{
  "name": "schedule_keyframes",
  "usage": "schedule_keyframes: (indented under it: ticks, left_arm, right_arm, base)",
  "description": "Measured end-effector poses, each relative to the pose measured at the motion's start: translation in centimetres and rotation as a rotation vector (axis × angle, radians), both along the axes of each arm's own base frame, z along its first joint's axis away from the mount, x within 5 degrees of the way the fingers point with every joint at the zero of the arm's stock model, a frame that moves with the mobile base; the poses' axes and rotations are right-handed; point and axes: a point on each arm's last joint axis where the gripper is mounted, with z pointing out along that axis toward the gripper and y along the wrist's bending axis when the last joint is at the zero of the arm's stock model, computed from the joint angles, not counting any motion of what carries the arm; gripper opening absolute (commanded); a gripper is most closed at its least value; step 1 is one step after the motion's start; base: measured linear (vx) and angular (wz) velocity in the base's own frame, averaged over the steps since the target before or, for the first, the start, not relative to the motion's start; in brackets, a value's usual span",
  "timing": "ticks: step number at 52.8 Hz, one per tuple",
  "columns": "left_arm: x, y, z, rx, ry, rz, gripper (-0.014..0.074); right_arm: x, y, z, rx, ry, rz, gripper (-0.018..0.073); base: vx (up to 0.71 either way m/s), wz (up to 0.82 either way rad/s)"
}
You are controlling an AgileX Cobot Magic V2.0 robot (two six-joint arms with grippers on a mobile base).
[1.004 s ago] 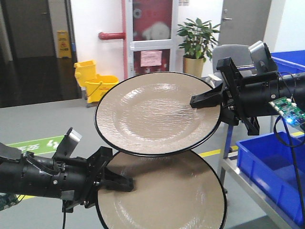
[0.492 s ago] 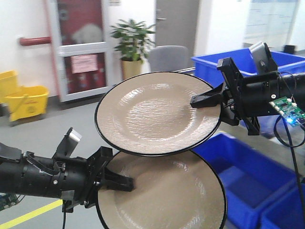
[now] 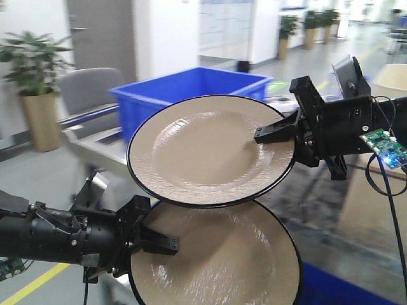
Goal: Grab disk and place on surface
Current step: 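Hold both plates while the base drives up to the steel table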
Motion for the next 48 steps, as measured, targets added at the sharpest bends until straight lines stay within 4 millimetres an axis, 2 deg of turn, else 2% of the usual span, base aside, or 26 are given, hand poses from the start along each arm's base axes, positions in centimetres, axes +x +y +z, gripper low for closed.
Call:
schedule_keyframes:
  ticks: [26, 48]
  left_arm:
    - [-0.01, 0.0, 0.0, 0.0, 0.0, -0.001, 0.0001]
    - [-0.02, -0.01, 0.0, 0.0, 0.001, -0.002, 0.0001]
  right_arm:
    - [0.01, -0.01, 0.0, 0.0, -0.001, -0.001, -0.0006]
    - [0.01, -0.01, 0.0, 0.0, -0.001, -0.001, -0.0006]
  base:
    - [0.31, -0.75]
    - [0.28, -0.48]
